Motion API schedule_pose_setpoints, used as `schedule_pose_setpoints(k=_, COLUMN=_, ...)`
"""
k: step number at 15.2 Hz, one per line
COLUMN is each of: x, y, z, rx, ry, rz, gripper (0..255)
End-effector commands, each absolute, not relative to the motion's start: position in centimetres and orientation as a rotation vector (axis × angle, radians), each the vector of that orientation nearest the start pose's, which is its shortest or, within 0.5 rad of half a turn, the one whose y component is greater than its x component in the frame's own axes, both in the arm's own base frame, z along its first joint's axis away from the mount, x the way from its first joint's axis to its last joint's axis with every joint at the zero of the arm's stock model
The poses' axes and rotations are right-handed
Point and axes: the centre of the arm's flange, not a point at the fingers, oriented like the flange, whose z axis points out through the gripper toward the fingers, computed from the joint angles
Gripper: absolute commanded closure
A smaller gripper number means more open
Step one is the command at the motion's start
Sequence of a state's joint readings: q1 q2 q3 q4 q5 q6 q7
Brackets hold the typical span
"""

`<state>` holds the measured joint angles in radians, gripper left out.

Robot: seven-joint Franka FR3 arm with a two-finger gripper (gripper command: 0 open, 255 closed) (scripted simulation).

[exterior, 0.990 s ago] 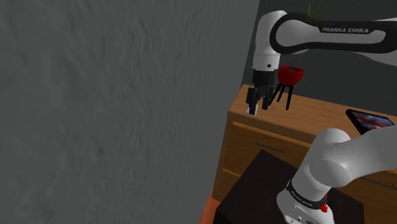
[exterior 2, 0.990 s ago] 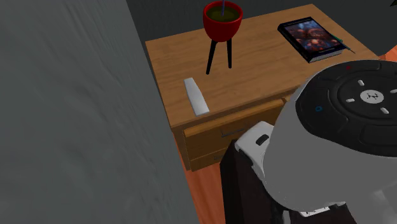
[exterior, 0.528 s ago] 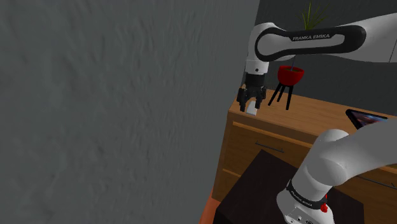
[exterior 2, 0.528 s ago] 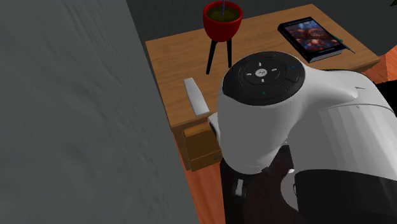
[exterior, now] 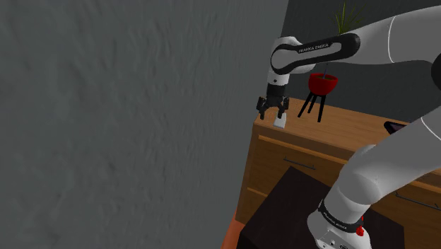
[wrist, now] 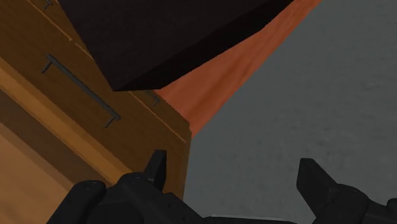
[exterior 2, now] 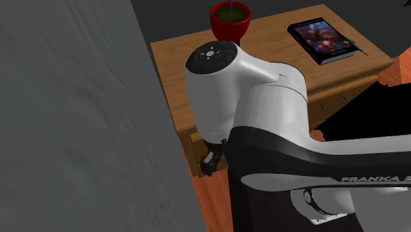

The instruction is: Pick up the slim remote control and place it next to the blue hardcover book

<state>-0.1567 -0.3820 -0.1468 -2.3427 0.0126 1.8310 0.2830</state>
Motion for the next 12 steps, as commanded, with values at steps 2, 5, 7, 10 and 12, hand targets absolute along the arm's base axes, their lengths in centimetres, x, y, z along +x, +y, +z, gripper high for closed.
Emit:
schedule_pose_setpoints(k=2, x=41.2, y=-15.8, z=45.3, rx=-2.911, ry=0.999, rz=0.182, gripper=0)
schedule_pose_setpoints(k=5, x=42.3, y=-19.1, z=43.9, rx=-2.876, ry=1.122, rz=0.16, gripper=0)
schedule_pose_setpoints(k=7, x=43.0, y=-21.4, z=43.1, rx=-2.849, ry=1.204, rz=0.146, gripper=0)
schedule_pose_setpoints(k=10, x=43.7, y=-24.8, z=41.8, rx=-2.805, ry=1.325, rz=0.124, gripper=0)
schedule_pose_setpoints(k=12, x=44.1, y=-27.2, z=41.0, rx=-2.773, ry=1.404, rz=0.109, gripper=0)
